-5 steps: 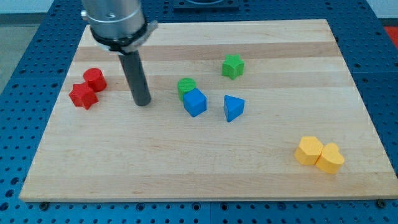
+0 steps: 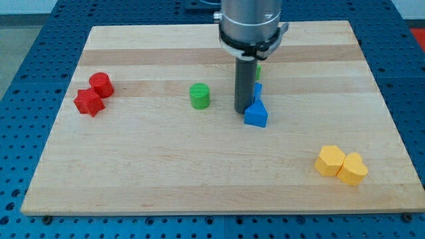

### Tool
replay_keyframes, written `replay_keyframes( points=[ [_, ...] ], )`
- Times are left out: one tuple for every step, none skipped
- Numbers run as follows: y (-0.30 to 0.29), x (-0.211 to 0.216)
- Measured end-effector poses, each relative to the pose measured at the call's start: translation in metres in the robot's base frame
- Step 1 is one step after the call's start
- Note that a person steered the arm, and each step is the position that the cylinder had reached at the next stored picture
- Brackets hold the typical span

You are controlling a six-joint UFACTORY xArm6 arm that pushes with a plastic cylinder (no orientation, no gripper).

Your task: Drag the blue cube parallel right to the green star

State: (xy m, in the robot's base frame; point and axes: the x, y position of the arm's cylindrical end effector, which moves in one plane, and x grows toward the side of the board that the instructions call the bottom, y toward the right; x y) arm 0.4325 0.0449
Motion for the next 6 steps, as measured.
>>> replay_keyframes(
  points=[
    [0.006, -0.029],
    [0.006, -0.055],
    [0.018, -0.069],
    [0.033, -0.090],
    [0.063, -0.100],
    [0.098, -0.105]
  ],
)
